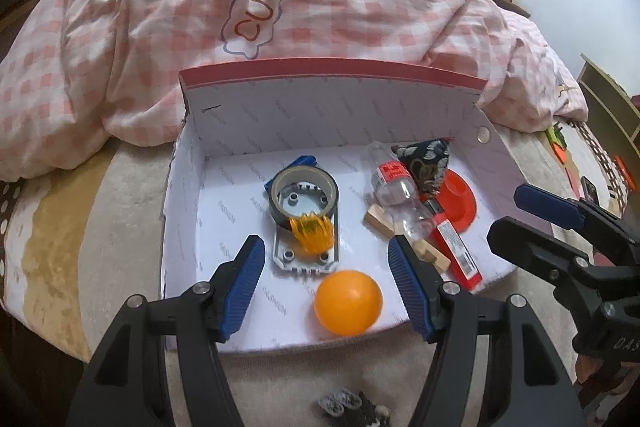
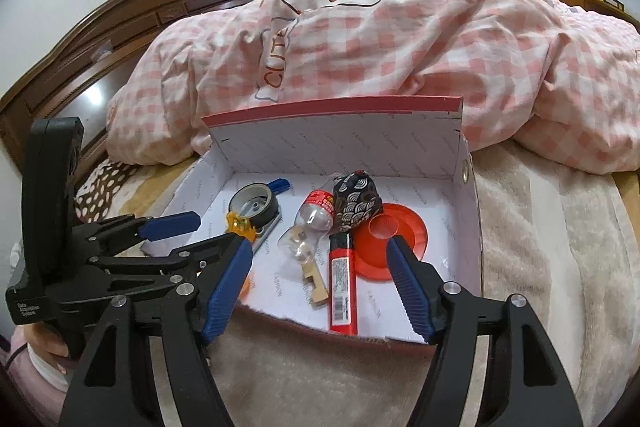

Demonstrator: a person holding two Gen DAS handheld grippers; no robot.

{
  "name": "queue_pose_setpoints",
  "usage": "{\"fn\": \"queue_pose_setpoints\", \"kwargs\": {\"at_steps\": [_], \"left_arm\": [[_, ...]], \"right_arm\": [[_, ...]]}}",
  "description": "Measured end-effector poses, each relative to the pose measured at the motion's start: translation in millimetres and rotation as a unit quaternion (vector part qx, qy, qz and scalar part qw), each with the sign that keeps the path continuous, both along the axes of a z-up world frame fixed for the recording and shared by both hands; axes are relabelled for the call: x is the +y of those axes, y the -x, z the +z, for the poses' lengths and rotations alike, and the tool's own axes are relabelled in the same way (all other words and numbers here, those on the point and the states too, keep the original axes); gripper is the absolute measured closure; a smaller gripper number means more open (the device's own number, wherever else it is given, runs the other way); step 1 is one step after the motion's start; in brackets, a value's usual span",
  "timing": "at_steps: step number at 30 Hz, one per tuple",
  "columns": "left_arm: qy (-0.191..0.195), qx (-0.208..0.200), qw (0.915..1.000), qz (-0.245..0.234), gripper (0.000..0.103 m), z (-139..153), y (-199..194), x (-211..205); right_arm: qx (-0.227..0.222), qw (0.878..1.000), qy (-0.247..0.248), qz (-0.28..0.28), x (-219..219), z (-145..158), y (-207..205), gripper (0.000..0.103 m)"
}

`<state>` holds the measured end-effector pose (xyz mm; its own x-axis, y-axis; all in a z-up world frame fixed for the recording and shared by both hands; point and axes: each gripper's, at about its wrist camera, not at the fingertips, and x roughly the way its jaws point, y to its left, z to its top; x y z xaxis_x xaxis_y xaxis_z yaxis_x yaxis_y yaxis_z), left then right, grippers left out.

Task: Organize objects
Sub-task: 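Withdraw both grippers from the box toward the toy figure and wooden disc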

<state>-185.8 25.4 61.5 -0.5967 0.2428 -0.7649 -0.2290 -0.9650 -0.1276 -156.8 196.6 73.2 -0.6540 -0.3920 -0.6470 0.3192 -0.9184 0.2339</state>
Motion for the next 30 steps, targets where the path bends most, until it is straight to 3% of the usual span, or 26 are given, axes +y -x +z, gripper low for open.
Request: {"fn": "queue_pose_setpoints", "kwargs": {"at_steps": [30], "left_arm": [[-0.014, 0.009, 0.9998, -0.013, 0.038, 7.7, -59.6, -3.7]], "right_arm": [[0.010, 1.000, 0.008, 0.019, 5.6, 4.4, -72.2, 0.032]]}}
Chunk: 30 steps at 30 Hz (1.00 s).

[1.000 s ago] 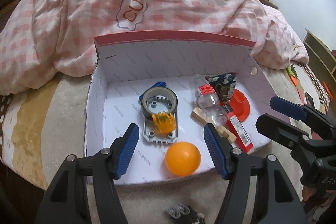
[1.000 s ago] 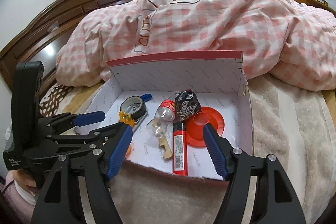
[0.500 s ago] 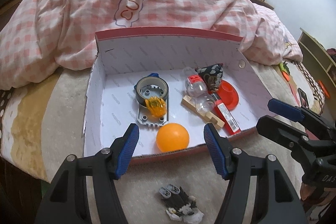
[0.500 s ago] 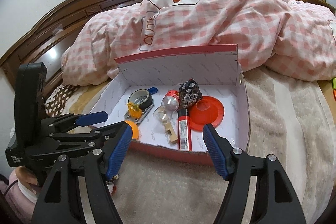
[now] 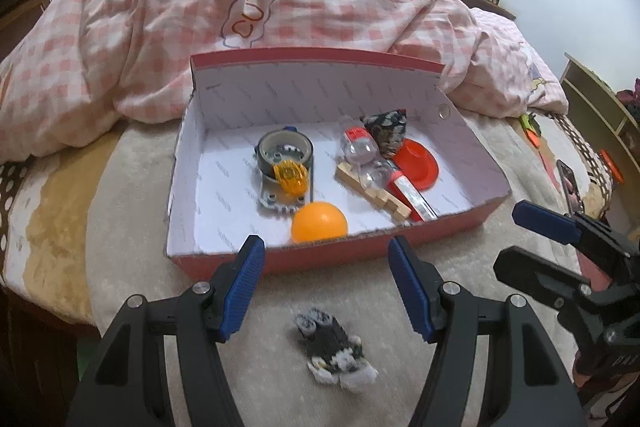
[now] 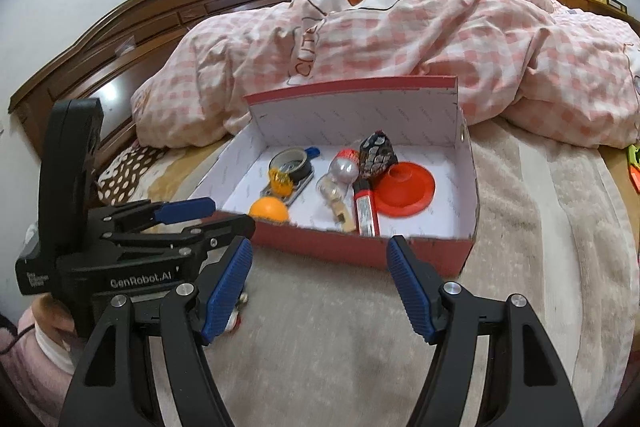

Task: Organize objects
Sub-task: 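Withdraw both grippers from the box toward the toy figure and wooden disc, then grasp the black-and-white toy figure with the left gripper while the right gripper grasps the wooden disc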

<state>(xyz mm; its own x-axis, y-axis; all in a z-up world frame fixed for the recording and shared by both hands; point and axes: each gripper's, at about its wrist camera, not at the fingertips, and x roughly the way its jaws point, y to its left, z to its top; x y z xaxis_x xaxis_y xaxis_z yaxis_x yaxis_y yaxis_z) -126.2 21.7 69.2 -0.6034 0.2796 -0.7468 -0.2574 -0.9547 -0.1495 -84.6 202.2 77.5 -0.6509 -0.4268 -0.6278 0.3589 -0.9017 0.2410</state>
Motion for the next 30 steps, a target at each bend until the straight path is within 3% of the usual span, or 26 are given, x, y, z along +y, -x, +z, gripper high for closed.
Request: {"fn": "queue_pose_setpoints", "kwargs": {"at_steps": [17, 30], "left_arm": [[0.000, -0.006, 1.0000, -0.005, 0.038, -7.4, -52.1, -10.7], [0.006, -0.027, 0.9994, -0.019, 0.038, -24.8, -73.8, -7.2]], "right_arm": [[-0.027, 0.999, -0.040, 0.000, 16.3, -26.6, -79.2, 0.032], [-0.070, 0.995, -0.071, 0.012, 16.9, -53.8, -113.5, 0.032]]}}
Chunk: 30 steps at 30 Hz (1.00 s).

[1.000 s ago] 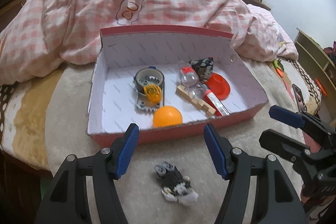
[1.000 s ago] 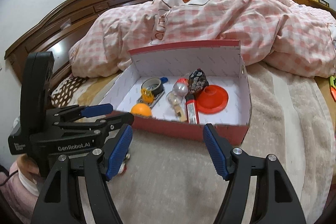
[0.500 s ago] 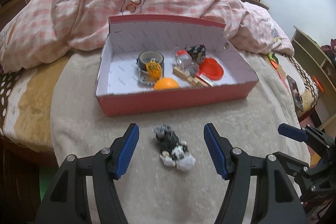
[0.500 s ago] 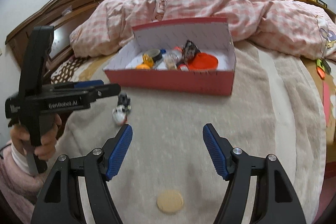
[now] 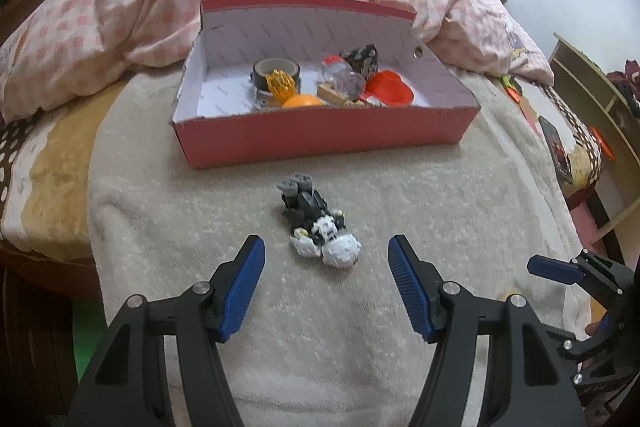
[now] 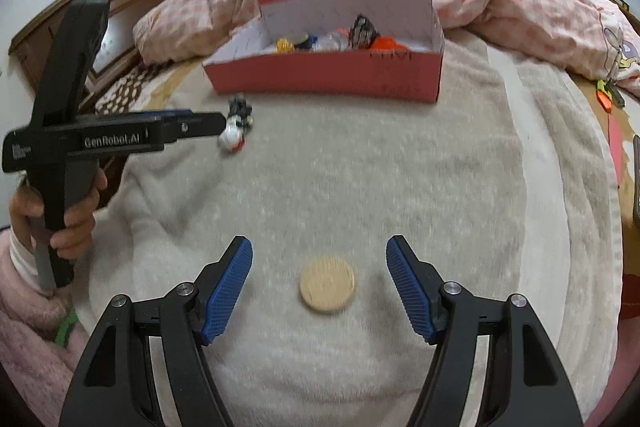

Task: Organize objects
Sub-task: 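Grasp the black-and-white toy figure with the left gripper while the right gripper grasps the wooden disc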

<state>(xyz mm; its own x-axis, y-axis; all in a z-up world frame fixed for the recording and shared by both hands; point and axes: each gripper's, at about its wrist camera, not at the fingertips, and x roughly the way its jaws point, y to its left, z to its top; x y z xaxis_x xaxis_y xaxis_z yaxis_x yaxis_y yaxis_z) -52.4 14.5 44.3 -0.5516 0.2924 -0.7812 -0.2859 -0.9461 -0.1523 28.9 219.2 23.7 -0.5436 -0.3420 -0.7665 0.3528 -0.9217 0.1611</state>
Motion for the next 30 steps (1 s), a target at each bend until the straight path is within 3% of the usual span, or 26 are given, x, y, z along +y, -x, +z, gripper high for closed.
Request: {"fn": "queue_pose_setpoints", "kwargs": {"at_steps": [7, 10, 12, 13, 30], "left_arm": [[0.004, -0.009, 1.0000, 0.000, 0.038, -6.9, -4.0, -0.3], [0.004, -0.011, 0.9999, 0.002, 0.038, -8.4, -2.8, -1.4], [0.004, -0.012, 0.9999, 0.003, 0.038, -9.0, -2.7, -1.8], [0.005, -0.012, 0.9999, 0.002, 0.038, -9.2, -2.9, -1.8], [0.023, -0.015, 0.9996, -0.010, 0.038, -16.3, 16.0, 15.4]], "right_arm": [[-0.026, 0.999, 0.020, -0.001, 7.7, -8.7, -6.4, 0.035], [-0.031, 0.999, 0.018, -0.002, 7.6, -11.0, -6.0, 0.052], [-0.034, 0.999, 0.009, 0.000, 4.0, -13.6, -5.8, 0.068], [-0.031, 1.000, -0.003, 0.000, 1.5, -15.2, -6.1, 0.070], [0.009, 0.999, -0.017, -0.025, -3.4, -7.5, 32.0, 0.070]]}}
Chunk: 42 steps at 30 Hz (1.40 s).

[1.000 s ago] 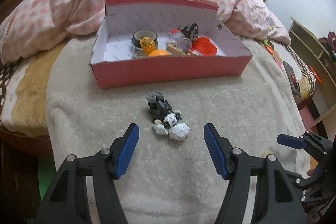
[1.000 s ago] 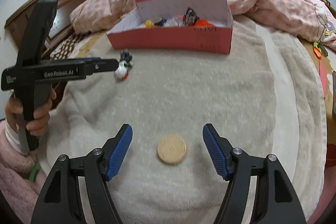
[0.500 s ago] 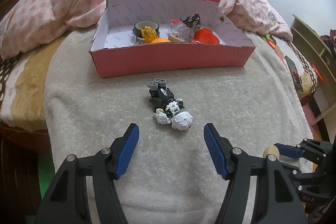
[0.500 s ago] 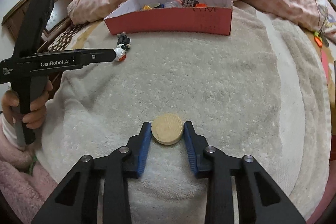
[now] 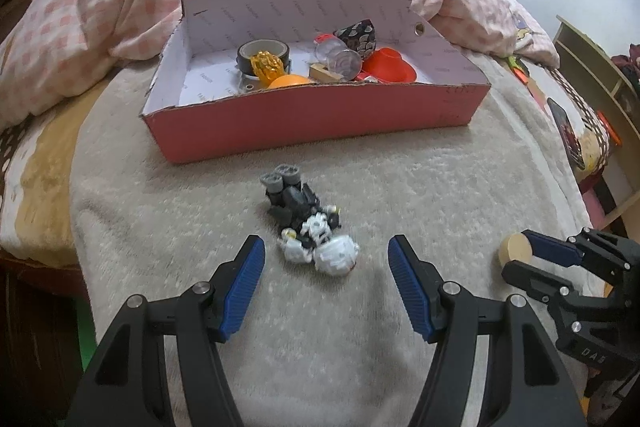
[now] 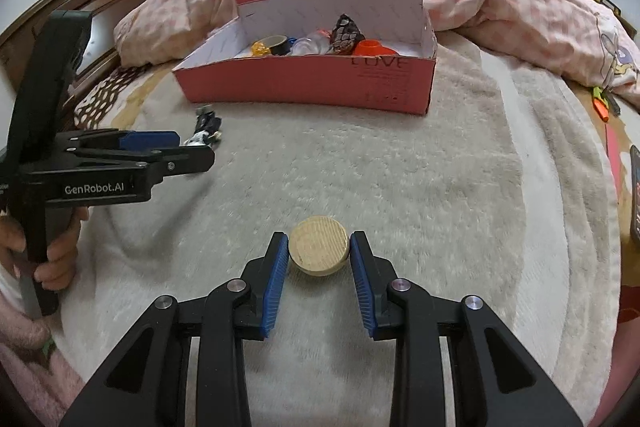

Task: Organize objects
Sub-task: 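Grasp the black-and-white toy figure with the left gripper while the right gripper grasps the wooden disc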

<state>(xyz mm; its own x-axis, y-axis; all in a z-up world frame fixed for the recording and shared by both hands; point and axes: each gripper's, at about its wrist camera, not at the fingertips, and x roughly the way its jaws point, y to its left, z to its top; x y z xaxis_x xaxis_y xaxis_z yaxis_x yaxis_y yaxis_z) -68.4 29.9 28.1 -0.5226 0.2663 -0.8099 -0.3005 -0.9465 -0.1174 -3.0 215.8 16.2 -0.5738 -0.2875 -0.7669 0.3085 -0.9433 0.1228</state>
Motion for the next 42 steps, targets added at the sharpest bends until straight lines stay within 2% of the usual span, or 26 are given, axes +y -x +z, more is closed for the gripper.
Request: {"fn": "queue_pose_setpoints", "kwargs": {"at_steps": [4, 12, 15, 18, 21, 22, 27, 37, 42], "left_arm": [[0.008, -0.014, 0.9999, 0.000, 0.038, -8.7, 9.0, 5.2], [0.037, -0.007, 0.9993, 0.000, 0.035, -13.2, 12.2, 14.4], [0.057, 0.000, 0.9984, -0.001, 0.034, -14.8, 10.8, 20.7], [0.055, 0.000, 0.9985, 0.000, 0.034, -14.6, 11.8, 20.2], [0.051, 0.003, 0.9987, 0.002, 0.038, -14.4, 12.2, 18.2], [0.051, 0.005, 0.9987, 0.003, 0.039, -14.3, 12.3, 18.0], [0.048, 0.012, 0.9987, 0.011, 0.060, -12.0, 10.3, 14.2], [0.027, 0.016, 0.9995, 0.001, 0.060, -7.0, -3.1, 8.3], [0.020, 0.018, 0.9996, -0.004, 0.060, -5.3, -7.4, 7.4]], "right_arm": [[-0.008, 1.000, 0.002, -0.007, -0.9, -8.3, 5.8, 0.070], [-0.006, 1.000, 0.007, -0.010, 1.0, -12.4, 5.4, 0.069], [0.004, 1.000, -0.005, -0.005, -3.5, -14.3, 2.9, 0.063], [0.011, 1.000, -0.006, 0.004, -5.8, -15.9, 1.1, 0.055], [0.014, 1.000, -0.009, 0.007, -8.2, -16.7, -0.2, 0.053], [0.016, 1.000, -0.011, 0.006, -8.9, -17.0, -0.6, 0.053], [0.020, 1.000, -0.017, 0.007, -10.7, -17.1, -1.4, 0.053], [0.026, 0.999, -0.022, 0.008, -11.6, -17.5, -2.7, 0.053], [0.035, 0.999, -0.028, -0.008, -8.6, -17.6, -4.9, 0.067]]}}
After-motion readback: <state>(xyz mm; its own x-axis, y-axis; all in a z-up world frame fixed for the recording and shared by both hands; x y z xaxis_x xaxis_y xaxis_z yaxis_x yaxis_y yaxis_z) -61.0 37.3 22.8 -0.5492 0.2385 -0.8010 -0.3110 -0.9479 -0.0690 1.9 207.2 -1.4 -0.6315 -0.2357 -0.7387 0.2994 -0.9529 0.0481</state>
